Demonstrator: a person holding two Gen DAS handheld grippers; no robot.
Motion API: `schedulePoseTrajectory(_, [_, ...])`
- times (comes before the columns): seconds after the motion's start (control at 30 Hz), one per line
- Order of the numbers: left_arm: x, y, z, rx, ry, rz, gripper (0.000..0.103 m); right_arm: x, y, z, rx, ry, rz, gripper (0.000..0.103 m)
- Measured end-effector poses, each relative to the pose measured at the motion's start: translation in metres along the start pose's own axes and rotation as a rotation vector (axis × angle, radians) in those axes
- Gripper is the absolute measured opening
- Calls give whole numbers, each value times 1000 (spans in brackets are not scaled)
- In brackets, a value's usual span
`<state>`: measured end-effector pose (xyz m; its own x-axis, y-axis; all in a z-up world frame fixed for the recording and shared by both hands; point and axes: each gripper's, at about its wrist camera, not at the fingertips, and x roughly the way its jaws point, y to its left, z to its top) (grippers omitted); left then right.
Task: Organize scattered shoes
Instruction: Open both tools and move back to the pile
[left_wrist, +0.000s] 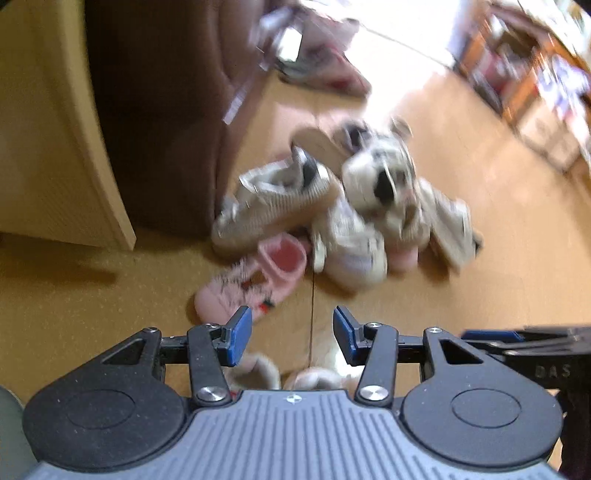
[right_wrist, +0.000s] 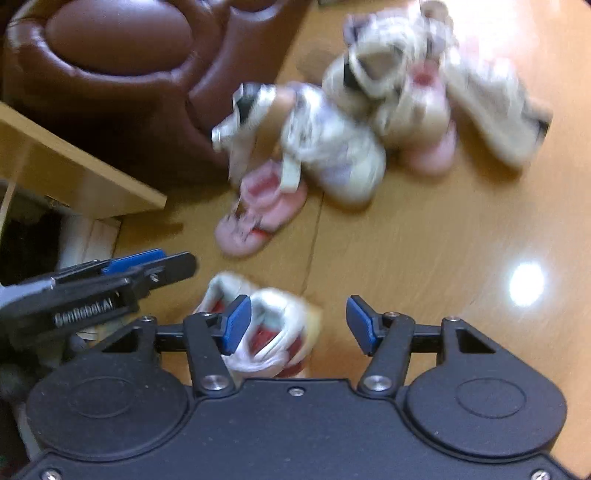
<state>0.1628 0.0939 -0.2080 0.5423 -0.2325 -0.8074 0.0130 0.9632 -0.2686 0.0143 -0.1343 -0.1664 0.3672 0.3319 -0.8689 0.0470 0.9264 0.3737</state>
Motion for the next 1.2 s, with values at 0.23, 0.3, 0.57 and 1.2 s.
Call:
schedulePoseTrajectory(0.23, [9,10,15,-206,-77,-7,47,-33,-26,39,-184,-135,-135,60])
schedulePoseTrajectory(0.3, [14,13,16,-239,-84,-7,47,-33,-47,57,-222,-144,-180,60])
schedulePoseTrajectory(0.57, [33,-5,40,-160,-170,-27,47,-17,-95,105,-315,-75,-226,59])
schedulePoseTrajectory(1.2, [107,-32,75,311,-46,-116,47,56,-110,129,-414,-17,-199,50])
